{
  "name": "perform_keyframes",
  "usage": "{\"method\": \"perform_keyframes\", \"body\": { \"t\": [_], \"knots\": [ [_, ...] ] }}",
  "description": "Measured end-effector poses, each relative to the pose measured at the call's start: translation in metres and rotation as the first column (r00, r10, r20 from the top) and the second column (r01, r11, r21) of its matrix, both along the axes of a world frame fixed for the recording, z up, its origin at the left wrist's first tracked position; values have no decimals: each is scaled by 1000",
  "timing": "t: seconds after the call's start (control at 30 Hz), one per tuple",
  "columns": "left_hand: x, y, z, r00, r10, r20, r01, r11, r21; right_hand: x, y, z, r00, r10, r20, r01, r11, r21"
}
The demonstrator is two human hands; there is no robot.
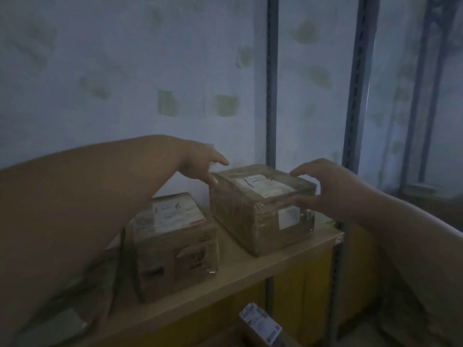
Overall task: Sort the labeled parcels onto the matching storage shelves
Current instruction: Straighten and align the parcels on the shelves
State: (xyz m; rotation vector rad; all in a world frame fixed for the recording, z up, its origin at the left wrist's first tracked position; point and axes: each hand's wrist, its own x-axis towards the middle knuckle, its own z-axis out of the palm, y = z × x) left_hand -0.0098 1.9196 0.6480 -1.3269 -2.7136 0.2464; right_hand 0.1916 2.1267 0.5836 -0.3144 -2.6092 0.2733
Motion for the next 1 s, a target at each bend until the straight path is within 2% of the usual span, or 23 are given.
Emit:
{"method": "perform_keyframes", "body": {
  "t": [0.17, 0.4, 0.77, 1.0],
  "knots": [
    [-16, 27, -10, 994, 103, 37, -99, 990, -99, -20, 33, -10, 992, 104, 70, -97, 991, -93],
    [-22, 22, -17, 978, 167, 123, -168, 986, -7, -33, 37, -19, 990, 138, -41, -143, 975, -168],
    [-24, 15, -11, 951, 244, 187, -245, 969, -20, -38, 32, -21, 989, 138, -51, -144, 981, -131],
    [-21, 17, -18, 949, 242, 201, -256, 966, 45, -41, 40, -22, 986, 161, -31, -164, 982, -98]
  ]
}}
